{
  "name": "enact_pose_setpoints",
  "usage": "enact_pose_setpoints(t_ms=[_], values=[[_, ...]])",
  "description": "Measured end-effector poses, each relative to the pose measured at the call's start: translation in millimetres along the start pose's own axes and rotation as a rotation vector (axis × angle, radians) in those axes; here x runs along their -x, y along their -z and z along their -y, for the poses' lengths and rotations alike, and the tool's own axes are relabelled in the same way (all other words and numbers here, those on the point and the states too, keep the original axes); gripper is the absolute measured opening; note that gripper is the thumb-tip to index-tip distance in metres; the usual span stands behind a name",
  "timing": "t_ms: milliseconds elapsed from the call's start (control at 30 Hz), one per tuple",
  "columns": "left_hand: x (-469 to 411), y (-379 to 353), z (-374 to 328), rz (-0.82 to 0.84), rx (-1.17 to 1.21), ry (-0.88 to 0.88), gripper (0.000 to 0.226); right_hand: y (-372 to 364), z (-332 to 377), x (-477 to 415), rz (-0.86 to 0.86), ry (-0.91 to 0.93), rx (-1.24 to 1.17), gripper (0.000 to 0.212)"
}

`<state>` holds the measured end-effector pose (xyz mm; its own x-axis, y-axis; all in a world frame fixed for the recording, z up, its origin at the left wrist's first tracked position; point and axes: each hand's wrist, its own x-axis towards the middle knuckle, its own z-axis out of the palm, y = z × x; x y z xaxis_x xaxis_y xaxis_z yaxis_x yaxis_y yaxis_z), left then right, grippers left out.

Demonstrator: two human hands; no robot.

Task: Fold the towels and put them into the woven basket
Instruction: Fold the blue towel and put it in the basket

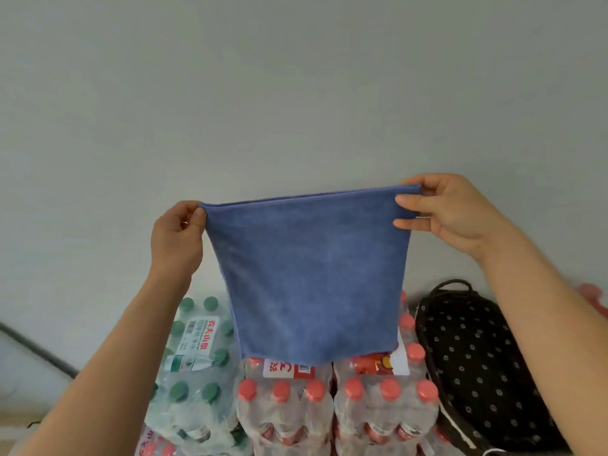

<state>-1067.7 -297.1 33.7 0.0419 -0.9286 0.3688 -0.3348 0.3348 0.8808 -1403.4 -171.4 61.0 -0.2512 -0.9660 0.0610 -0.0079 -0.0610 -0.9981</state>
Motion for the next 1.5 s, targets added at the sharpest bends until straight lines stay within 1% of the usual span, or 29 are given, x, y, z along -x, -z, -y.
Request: enact_pose_setpoints(t_ms=[67,133,233,267,300,367,400,467,533,600,667,700,767,833,867,933,1000,1133,1200,1300,1367,1400,1433,1467,1500], values=[[0,1,-20,0.016,0.082,-0.018,0.026,5,13,2,-0.08,0.104,0.044,0.016],[5,5,-33,0.065,0.209,-0.023,0.024,11,24,9,-0.108,0.195,0.047,0.017],[27,11,-32,0.167,0.38,0.012,0.026,23,26,33,-0.039,0.213,-0.015,0.011],[38,12,-24,0.187,0.431,0.065,0.028,27,16,42,0.0,0.189,0.021,0.012],[52,11,-11,0.196,0.46,0.146,0.028,30,1,51,0.043,0.147,0.109,0.015],[88,5,26,0.181,0.416,0.357,0.029,27,-41,69,0.138,0.013,0.362,0.016],[105,2,50,0.187,0.346,0.464,0.029,24,-64,78,0.19,-0.063,0.452,0.015],[136,-3,96,0.253,0.166,0.651,0.022,13,-108,96,0.305,-0.19,0.586,0.014],[150,-3,128,0.307,0.026,0.747,0.019,1,-139,110,0.414,-0.258,0.672,0.015],[149,-2,145,0.322,-0.049,0.765,0.023,-10,-154,118,0.479,-0.266,0.715,0.014],[145,-4,148,0.363,-0.196,0.717,0.01,-15,-159,120,0.498,-0.273,0.726,0.013],[145,-5,149,0.388,-0.294,0.69,0.011,-16,-160,119,0.507,-0.279,0.728,0.014],[150,-9,144,0.45,-0.454,0.636,0.027,-14,-163,118,0.518,-0.294,0.743,0.014],[159,-10,141,0.495,-0.637,0.53,0.035,-12,-165,118,0.537,-0.311,0.767,0.015],[162,-11,139,0.51,-0.72,0.475,0.035,-11,-166,117,0.55,-0.32,0.791,0.016],[166,-13,139,0.511,-0.8,0.432,0.032,-8,-170,117,0.589,-0.327,0.856,0.018],[166,-17,139,0.518,-0.83,0.442,0.032,-7,-175,115,0.618,-0.33,0.913,0.019],[166,-26,135,0.537,-0.809,0.502,0.032,-9,-182,115,0.66,-0.328,0.969,0.019],[166,-29,134,0.53,-0.82,0.48,0.032,-7,-184,115,0.661,-0.324,0.963,0.018],[173,-33,129,0.494,-0.907,0.376,0.028,-1,-183,115,0.647,-0.329,0.921,0.018],[179,-35,126,0.45,-0.957,0.277,0.015,2,-183,117,0.63,-0.316,0.898,0.018],[184,-36,125,0.408,-0.96,0.204,0.017,2,-183,118,0.621,-0.3,0.892,0.018],[190,-39,124,0.385,-0.937,0.108,0.029,1,-184,119,0.612,-0.284,0.887,0.018],[197,-44,122,0.397,-0.865,-0.007,0.037,0,-184,120,0.6,-0.269,0.878,0.017],[207,-54,116,0.44,-0.758,-0.124,0.038,0,-183,121,0.588,-0.257,0.864,0.016]])
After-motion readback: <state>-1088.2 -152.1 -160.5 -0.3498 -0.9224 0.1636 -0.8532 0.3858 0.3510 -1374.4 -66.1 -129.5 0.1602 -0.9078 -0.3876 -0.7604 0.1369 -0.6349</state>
